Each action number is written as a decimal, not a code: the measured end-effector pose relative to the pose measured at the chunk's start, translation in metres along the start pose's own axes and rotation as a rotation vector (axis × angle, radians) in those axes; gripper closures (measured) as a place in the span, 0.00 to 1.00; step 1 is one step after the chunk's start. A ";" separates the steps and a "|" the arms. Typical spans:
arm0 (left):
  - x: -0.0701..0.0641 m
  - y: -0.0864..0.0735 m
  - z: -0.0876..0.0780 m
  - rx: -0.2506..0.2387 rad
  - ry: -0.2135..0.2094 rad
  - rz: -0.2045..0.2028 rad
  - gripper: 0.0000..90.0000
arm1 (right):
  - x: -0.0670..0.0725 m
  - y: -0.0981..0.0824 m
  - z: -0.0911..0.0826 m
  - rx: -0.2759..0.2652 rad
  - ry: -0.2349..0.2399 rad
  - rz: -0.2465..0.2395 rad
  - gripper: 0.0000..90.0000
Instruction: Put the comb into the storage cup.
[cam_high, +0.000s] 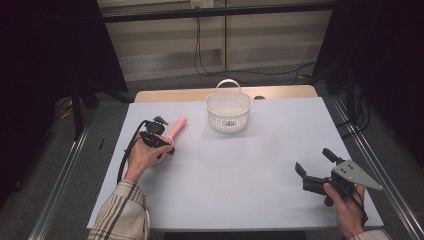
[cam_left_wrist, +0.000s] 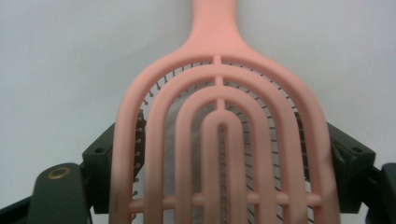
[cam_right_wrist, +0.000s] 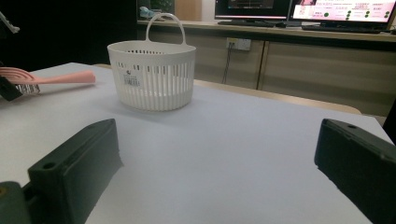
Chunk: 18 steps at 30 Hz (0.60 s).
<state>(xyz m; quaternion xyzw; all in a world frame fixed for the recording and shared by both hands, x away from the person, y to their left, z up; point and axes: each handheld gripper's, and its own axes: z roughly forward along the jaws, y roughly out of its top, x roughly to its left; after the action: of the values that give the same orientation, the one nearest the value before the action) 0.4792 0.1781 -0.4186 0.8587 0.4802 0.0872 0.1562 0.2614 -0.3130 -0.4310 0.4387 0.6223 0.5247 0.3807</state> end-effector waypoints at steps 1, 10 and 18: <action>0.001 0.000 -0.001 -0.003 -0.008 0.000 0.22 | 0.000 0.000 0.000 0.000 -0.002 -0.001 0.00; 0.005 -0.001 -0.011 -0.051 -0.012 -0.011 0.22 | 0.000 0.000 0.000 0.001 -0.002 0.000 0.00; 0.009 -0.003 -0.023 -0.127 0.004 -0.040 0.22 | 0.000 0.000 0.000 0.000 0.000 0.001 0.00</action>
<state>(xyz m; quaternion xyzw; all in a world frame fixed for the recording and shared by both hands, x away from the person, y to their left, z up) 0.4748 0.1918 -0.3982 0.8371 0.4911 0.1159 0.2112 0.2611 -0.3127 -0.4309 0.4390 0.6221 0.5247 0.3808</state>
